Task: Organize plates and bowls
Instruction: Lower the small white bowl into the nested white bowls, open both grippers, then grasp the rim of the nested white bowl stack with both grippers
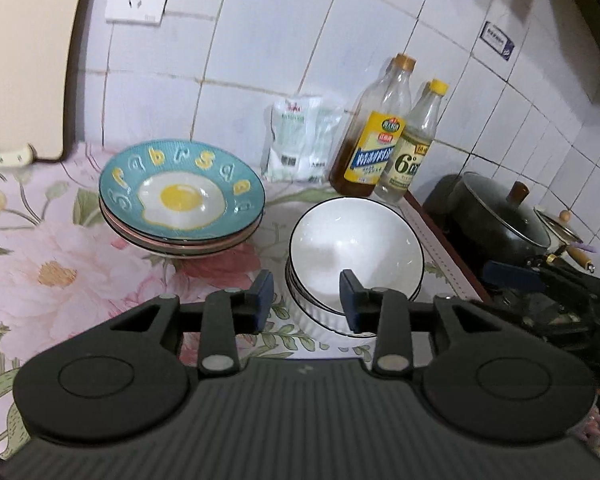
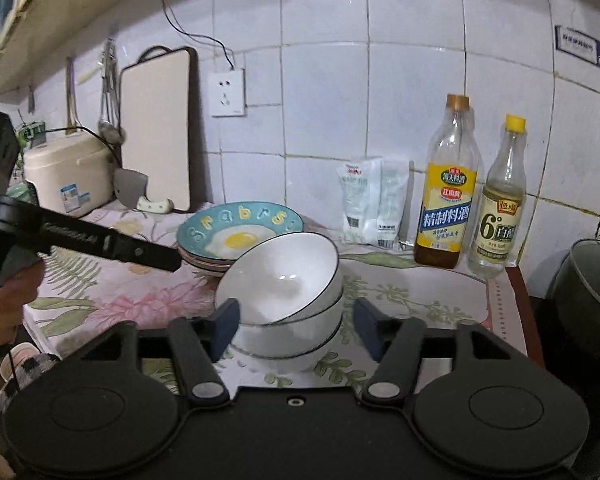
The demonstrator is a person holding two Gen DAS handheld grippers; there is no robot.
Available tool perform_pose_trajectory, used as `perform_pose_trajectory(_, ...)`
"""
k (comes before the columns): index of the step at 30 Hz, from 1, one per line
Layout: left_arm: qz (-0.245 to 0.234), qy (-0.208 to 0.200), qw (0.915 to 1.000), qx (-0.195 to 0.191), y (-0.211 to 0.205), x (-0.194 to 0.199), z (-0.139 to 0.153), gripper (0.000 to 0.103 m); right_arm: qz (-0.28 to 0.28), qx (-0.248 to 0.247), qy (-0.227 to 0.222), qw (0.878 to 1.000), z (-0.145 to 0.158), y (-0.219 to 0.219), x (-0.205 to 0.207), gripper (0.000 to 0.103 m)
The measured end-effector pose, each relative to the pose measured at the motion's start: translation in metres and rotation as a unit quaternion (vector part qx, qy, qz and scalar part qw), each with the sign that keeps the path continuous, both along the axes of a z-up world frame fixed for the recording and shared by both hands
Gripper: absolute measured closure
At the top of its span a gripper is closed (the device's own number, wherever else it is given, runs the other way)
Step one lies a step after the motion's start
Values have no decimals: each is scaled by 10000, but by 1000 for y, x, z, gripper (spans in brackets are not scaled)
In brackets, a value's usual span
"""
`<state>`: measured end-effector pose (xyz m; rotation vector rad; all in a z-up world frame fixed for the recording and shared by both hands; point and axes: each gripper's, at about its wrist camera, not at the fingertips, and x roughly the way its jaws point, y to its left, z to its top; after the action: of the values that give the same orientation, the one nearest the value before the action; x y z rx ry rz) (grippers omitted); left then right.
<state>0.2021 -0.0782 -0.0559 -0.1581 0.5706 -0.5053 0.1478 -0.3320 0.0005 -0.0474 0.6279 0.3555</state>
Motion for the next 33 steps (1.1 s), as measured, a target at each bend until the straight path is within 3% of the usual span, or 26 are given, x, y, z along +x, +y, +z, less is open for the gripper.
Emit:
perform_pose_trajectory(3,-51,-163,9998,-85,1,-9,-7,61,54,44,-153,9999,-7,3,-15,27)
perform_pose_trajectory(5,-97,-195,9995,-242,0,-14,-13,57,76,44,-232,9997,-14,8,-22,11)
perform_pose_trajectory(6,-118,-198,9993,-305,-1,-15,-16,55,86,44,-289,9995,-19,10,-25,9)
perform_pose_trajectory(10,-177,-240,9980,-550,-4,-18,-28,50,14,-46,-368,9993,-39,16,-26,8)
perform_pose_trajectory(16,-86,-252,9951,-957,-4,-9,-48,37,-263,281,-76,9992,-71,12,-6,4)
perform_pose_trajectory(21,117,77,9901,-1396,-4,9,-70,26,-432,303,226,9984,-95,15,16,4)
perform_pose_trajectory(30,187,906,9809,-1711,-11,50,-89,24,-405,170,499,9978,-115,27,48,0)
perform_pose_trajectory(33,5,1219,9774,-1728,-16,64,-91,24,-341,121,520,9980,-119,31,53,0)
